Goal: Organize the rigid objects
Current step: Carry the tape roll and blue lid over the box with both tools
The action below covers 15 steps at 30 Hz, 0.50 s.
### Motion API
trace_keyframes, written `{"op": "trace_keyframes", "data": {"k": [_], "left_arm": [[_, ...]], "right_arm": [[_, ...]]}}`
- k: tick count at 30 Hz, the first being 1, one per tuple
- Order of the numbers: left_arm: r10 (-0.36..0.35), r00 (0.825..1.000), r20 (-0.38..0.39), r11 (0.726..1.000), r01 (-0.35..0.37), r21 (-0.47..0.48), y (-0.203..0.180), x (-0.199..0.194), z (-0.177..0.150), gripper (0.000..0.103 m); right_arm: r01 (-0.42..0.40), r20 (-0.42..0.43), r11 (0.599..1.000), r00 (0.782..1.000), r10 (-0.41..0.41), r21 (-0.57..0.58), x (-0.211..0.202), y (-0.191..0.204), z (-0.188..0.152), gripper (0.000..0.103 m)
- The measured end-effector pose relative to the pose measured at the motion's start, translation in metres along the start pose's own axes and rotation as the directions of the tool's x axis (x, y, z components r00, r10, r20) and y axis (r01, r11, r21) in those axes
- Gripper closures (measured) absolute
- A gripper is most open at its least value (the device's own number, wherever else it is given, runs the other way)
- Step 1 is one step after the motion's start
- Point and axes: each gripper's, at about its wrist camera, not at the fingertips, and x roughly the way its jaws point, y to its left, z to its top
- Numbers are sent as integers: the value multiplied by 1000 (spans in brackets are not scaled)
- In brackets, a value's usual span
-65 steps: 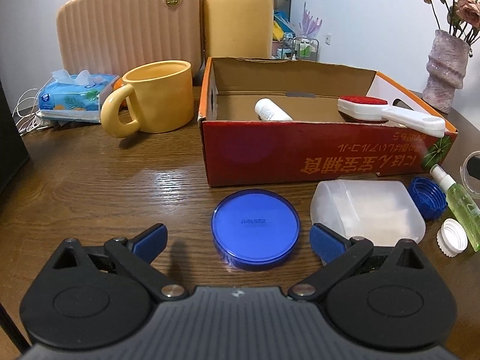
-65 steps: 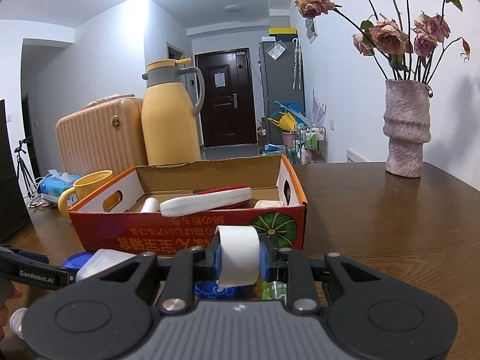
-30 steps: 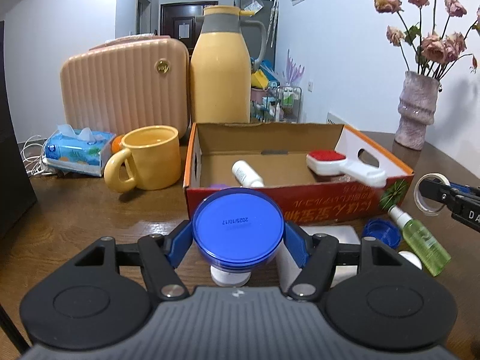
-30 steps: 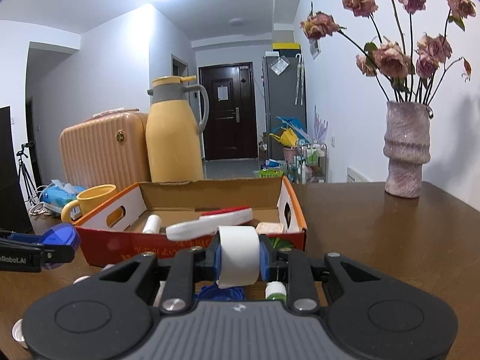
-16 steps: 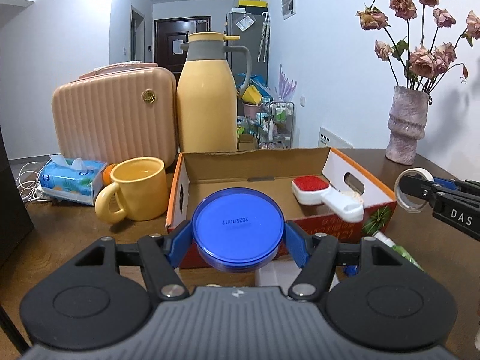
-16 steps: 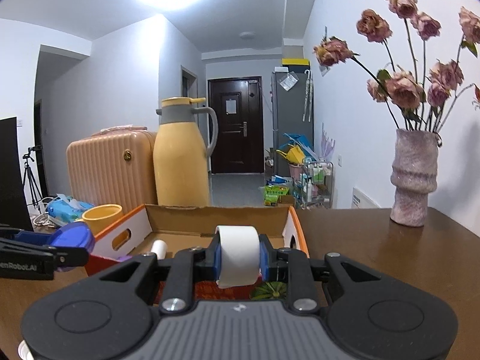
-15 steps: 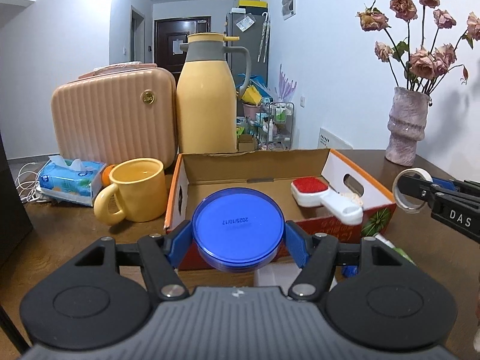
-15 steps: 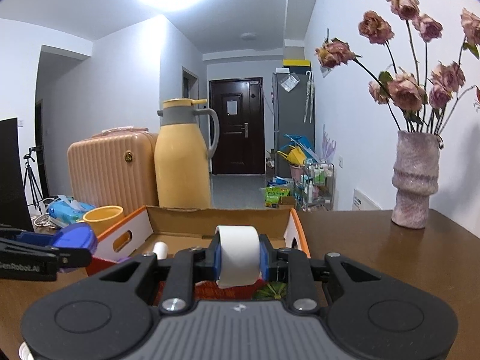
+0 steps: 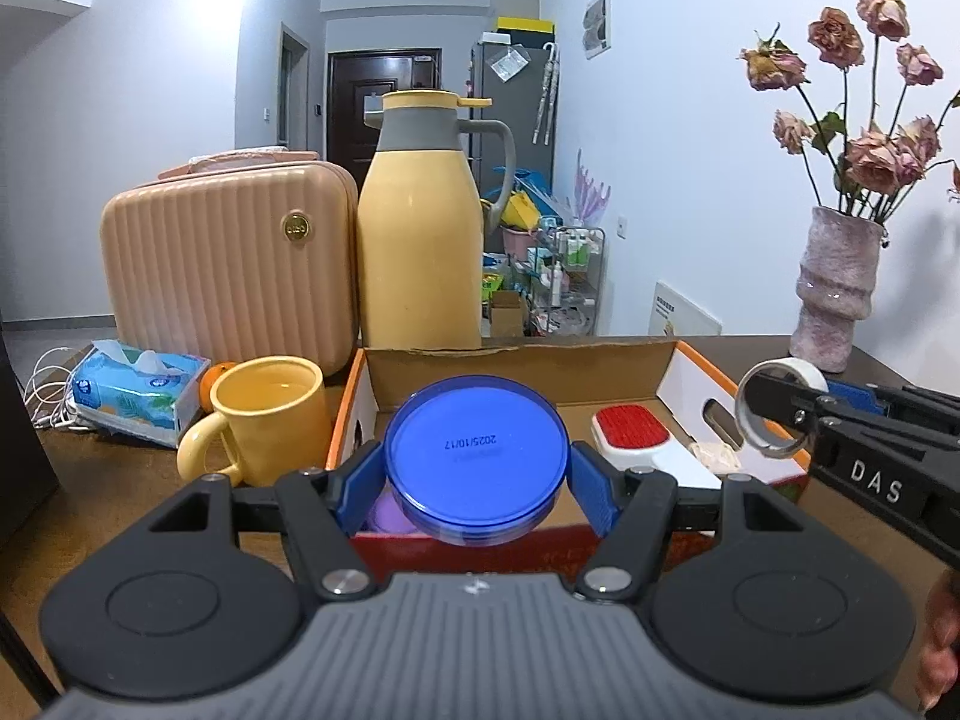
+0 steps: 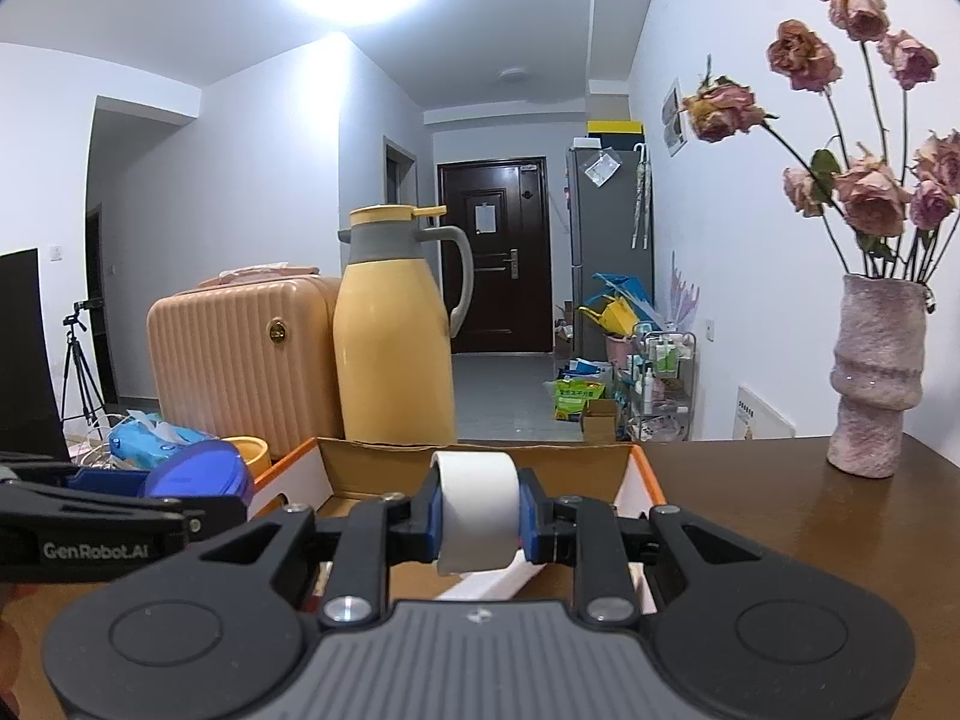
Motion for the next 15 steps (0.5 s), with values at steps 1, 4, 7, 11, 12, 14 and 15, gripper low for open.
{"op": "trace_keyframes", "data": {"k": [1, 4, 7, 11, 12, 14, 15], "left_arm": [[4, 1000, 3, 1000, -4, 0, 0, 2, 1, 36], [16, 1000, 6, 1000, -16, -5, 1, 10, 5, 36], [20, 1000, 0, 1000, -20, -16, 3, 18, 8, 36], [37, 999, 2, 999, -37, -18, 4, 27, 10, 36], [42, 999, 0, 999, -42, -16, 4, 30, 11, 36], [45, 999, -5, 999, -45, -17, 4, 36, 12, 36], [47, 999, -8, 999, -47, -18, 5, 39, 12, 36]], "right_arm": [[-2, -5, 1000, 1000, 2, -1, 4, 1, 0, 80], [-12, -25, 1000, 1000, 13, 11, 17, 1, 1, 80], [-23, -42, 1000, 999, 24, 18, 30, 1, 4, 80], [-28, -56, 999, 998, 29, 17, 44, 1, 5, 80], [-29, -60, 999, 998, 30, 19, 48, 0, 6, 80], [-30, -65, 999, 997, 31, 22, 54, 0, 7, 80], [-31, -69, 999, 997, 32, 23, 56, 0, 7, 80]]}}
